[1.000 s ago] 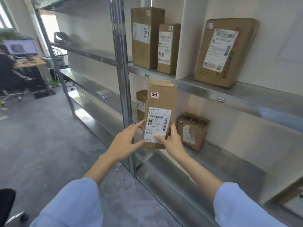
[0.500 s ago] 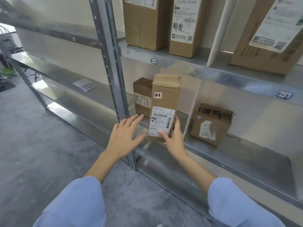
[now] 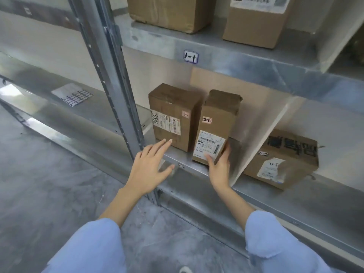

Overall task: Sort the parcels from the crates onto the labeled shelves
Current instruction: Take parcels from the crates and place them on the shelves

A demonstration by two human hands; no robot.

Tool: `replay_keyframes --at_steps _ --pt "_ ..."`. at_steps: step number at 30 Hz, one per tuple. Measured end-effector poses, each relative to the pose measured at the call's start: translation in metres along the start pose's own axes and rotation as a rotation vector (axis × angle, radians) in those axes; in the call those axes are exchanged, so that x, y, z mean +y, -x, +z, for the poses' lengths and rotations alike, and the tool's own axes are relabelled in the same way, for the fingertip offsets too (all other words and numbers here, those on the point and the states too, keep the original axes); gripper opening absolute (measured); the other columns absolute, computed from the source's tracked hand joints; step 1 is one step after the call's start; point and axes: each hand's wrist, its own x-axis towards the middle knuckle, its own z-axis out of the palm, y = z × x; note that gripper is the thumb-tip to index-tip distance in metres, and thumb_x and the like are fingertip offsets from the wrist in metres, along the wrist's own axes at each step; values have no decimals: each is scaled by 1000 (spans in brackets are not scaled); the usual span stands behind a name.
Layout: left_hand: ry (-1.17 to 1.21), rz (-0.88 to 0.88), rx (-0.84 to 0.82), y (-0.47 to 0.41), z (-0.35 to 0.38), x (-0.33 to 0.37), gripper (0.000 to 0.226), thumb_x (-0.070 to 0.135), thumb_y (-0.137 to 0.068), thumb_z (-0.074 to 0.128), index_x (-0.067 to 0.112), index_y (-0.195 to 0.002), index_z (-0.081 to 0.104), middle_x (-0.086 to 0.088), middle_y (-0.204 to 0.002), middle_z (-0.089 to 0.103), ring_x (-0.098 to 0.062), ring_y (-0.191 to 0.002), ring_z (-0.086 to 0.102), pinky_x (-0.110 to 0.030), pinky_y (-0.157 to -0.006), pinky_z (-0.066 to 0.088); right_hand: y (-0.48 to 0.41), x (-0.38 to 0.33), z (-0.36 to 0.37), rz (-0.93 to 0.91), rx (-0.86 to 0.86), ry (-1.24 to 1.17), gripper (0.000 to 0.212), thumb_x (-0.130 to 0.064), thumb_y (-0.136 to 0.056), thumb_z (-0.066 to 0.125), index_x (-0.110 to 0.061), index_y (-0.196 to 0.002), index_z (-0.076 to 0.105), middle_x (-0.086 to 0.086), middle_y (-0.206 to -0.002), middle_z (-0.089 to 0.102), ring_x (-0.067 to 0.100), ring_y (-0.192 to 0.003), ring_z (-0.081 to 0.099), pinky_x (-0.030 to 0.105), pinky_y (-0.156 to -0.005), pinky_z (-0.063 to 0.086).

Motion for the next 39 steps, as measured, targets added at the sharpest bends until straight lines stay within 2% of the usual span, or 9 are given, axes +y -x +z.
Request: replay_keyframes --at_steps 3,7,9,15,19,23,26,33,39 --pt "8 28 -33 -15 10 -8 73 64 -88 33 35 -155 18 11 -158 28 -17 -139 32 -38 -108 31 -13 10 5 20 37 -28 79 -17 -95 65 -22 -155 14 5 -145 51 30 -130 51 31 -100 38" --pt "20 63 -59 -30 23 -15 75 64 -86 33 36 -154 17 9 -157 31 -19 -138 32 -38 -106 31 -22 16 4 17 56 0 77 -11 -95 63 -15 -154 13 6 -143 51 29 -127 52 15 -90 34" --pt "31 86 -79 -35 27 -16 76 65 -85 33 37 -154 17 10 -157 30 -18 -138 31 -39 -107 30 -24 16 4 22 46 12 77 -10 -95 62 -14 -154 12 5 -145 50 27 -129 51 12 -88 31" --pt "24 146 -103 -36 25 -19 75 64 -88 34 34 -155 17 7 -157 31 -18 -139 32 -40 -108 30 -15 8 0 19 55 55 87 -15 -93 67 -17 -156 7 3 -155 37 24 -137 39 16 -98 26" --pt "8 190 -106 -31 8 -16 74 61 -89 37 33 -155 18 7 -157 30 -20 -139 32 -40 -107 30 6 0 -3 -40 113 149 84 -15 -92 68 -9 -155 14 8 -158 30 24 -143 30 6 -102 16" --pt "6 239 -104 -23 -18 -3 76 63 -86 33 34 -154 18 9 -158 28 -18 -140 29 -39 -109 28 35 -15 -5 -40 67 216 75 -25 -95 64 -12 -155 22 9 -155 34 23 -144 31 23 -113 20" --pt "-2 291 -101 -12 -38 12 77 66 -84 29 35 -154 19 8 -158 28 -18 -140 29 -41 -111 27 65 -32 -15 -68 23 345 69 -40 -100 53 -22 -157 18 7 -161 25 23 -148 21 41 -121 22" --pt "-51 460 -94 21 -61 65 72 68 -88 26 36 -153 23 9 -157 31 -18 -138 31 -37 -108 26 140 -63 -73 -22 60 824 70 -63 -98 34 -33 -157 12 4 -163 18 27 -148 20 44 -110 34" --pt "-49 667 -160 41 -60 154 80 72 -82 13 38 -154 19 7 -159 28 -22 -141 28 -41 -111 23 204 -60 -166 106 225 1009 75 -64 -95 38 -36 -157 7 0 -165 10 29 -149 14 47 -114 26"
